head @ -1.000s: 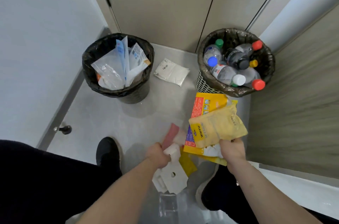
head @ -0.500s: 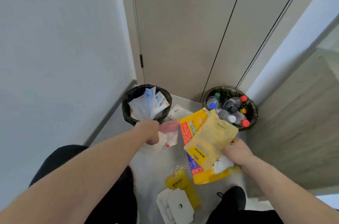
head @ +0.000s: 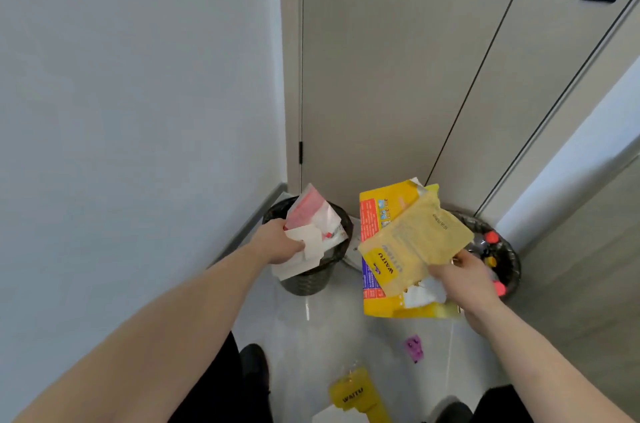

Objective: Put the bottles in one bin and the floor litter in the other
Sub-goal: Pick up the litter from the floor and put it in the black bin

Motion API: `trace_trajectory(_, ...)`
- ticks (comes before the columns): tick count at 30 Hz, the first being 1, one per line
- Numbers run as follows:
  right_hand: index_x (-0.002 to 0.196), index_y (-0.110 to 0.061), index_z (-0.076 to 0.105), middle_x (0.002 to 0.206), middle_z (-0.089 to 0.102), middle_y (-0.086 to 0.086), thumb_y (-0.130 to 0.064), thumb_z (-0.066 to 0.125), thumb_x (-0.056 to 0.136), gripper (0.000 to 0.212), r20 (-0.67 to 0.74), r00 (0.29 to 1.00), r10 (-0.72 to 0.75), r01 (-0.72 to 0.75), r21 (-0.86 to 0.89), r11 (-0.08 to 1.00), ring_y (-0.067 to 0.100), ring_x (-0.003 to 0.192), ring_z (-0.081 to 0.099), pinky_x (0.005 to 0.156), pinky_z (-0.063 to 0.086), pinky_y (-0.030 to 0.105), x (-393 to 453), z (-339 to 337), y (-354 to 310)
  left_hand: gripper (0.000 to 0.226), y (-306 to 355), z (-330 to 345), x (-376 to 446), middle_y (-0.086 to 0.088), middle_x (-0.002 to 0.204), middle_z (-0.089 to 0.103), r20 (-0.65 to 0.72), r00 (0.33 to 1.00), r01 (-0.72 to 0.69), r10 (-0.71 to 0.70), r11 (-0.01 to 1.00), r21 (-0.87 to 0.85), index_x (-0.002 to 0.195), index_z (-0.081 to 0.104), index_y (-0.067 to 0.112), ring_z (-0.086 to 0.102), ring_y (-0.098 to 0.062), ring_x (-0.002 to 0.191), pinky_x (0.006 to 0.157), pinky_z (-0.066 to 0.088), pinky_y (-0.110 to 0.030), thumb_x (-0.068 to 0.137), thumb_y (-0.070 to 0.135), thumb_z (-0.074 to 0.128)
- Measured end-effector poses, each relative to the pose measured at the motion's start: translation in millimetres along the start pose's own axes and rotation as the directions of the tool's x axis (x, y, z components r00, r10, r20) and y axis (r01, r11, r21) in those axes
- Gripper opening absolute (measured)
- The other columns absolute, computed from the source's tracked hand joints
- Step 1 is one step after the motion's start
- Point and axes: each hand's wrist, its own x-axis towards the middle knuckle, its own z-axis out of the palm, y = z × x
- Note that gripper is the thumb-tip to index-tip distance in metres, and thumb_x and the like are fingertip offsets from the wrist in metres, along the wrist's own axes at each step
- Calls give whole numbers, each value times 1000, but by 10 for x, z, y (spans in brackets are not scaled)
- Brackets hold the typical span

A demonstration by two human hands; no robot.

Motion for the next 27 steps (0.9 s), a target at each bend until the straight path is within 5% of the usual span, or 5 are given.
trace_trajectory(6, 97, -18, 64, 98, 69, 7, -19, 67, 84, 13, 38, 999, -9, 12, -78, 997, 26, 95, 64, 84, 54, 46, 184, 368, -84, 48, -53, 83, 313, -8, 126, 66, -4, 995, 97, -98, 990, -102, 129, 58, 12, 62, -29, 117, 91, 50, -33, 89, 34, 73)
trace_trajectory(10, 99, -14, 63, 90, 64, 8, -14, 65, 86, 13, 24, 1000, -15, 16, -73, 997, 23, 81, 59, 61, 43, 34, 340, 524, -119, 49, -104, 71, 569, -8, 124, 65, -43, 981, 173, -188, 958, -230, 127, 56, 10, 62, -30, 113, 95, 54, -40, 88, 35, 72)
trace_trajectory(18, 93, -20, 63, 85, 63, 1, -11, 64, 85, 12, 49, 999, -15, 17, -51, 999, 17, 76, 55, 60, 39, 32, 502, 811, -145, 48, -200, 53, 909, -5, 115, 67, -49, 978, 165, -201, 900, -404, 125, 60, 10, 63, -25, 105, 87, 54, -36, 89, 39, 72)
trace_trajectory(22, 95, -22, 64, 93, 69, 5, -15, 65, 84, 14, 67, 998, 5, -1, -55, 998, 24, 88, 63, 69, 48, 36, 541, 908, -168, 70, -398, 50, 941, -8, 118, 66, 46, 970, 239, -240, 896, -374, 141, 49, 6, 65, -28, 112, 96, 54, -38, 83, 36, 77)
trace_trajectory(27, 93, -16, 63, 98, 68, 16, -12, 65, 85, 10, 67, 997, 38, -36, -37, 999, 32, 93, 64, 73, 49, 40, 567, 1063, -195, 56, -537, 45, 942, -10, 126, 60, 83, 972, 231, -221, 963, -141, 139, 50, 8, 58, -25, 113, 92, 50, -31, 90, 25, 71)
